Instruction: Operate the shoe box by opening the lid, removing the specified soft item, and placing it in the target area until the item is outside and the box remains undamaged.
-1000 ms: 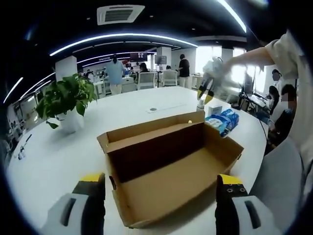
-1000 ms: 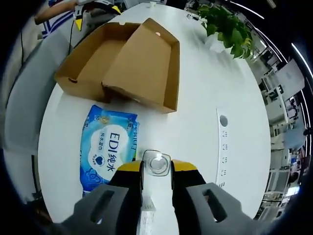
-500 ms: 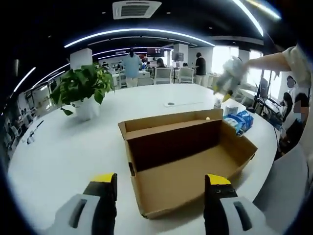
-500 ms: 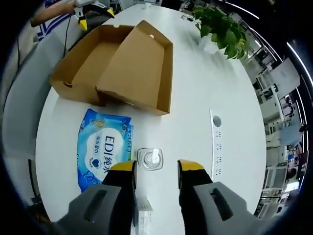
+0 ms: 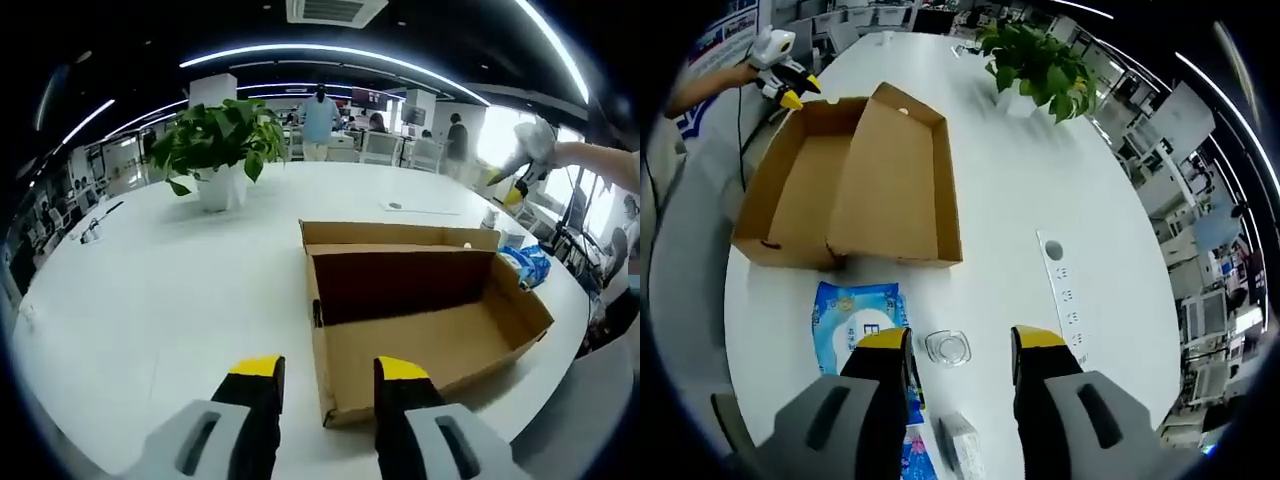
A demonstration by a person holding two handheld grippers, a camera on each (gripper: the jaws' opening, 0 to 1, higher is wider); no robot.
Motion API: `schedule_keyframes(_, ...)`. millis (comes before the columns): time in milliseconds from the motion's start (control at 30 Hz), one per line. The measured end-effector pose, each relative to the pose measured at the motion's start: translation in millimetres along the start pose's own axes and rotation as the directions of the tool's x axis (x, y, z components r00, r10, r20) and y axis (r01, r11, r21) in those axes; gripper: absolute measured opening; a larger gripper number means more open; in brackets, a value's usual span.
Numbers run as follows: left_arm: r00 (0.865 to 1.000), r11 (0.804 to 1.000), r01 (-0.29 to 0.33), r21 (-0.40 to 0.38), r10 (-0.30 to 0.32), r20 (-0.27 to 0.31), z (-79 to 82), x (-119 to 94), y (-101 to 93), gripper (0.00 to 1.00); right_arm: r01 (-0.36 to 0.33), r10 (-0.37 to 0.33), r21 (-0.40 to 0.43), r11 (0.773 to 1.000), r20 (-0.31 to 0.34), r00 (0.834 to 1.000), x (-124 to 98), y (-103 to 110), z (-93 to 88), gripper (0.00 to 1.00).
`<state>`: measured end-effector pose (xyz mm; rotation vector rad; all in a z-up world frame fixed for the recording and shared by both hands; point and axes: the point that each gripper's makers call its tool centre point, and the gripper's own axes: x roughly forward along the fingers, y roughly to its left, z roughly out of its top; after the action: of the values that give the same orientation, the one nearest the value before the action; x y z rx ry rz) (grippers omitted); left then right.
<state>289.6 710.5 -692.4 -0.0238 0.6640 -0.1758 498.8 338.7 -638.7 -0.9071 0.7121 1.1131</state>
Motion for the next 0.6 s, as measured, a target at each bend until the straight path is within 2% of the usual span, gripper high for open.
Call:
schedule_keyframes(67,1.0,1.0,-0.009,-0.001,0.009,-0.011,-3.3,0,2.6,0.3,0.005,-0.006,0.055,0.998,0.009,1.0,0,3,3.2,0.37)
schedule_keyframes(233,0.998,1.0,-0.008,-0.013,0.008,-0.055,-13.5,5,4.6,0.27,0.038,-0.039,0.109,0.993,0.016,0.999,1,3,10.1,0.37)
schedule_keyframes(367,0.997,0.999,-0.009,-0.036,0.007,-0.078,-16.0,11,6.1,0.26,0.043,-0.052,0.188,0.981,0.042,0.998,2,7,21.8,0.37)
schedule_keyframes(600,0.992,0.998,-0.012,-0.058,0.005,-0.123,-18.8,19,5.2,0.19,0.055,-0.076,0.297,0.953,0.06,0.995,8,10,30.3,0.42)
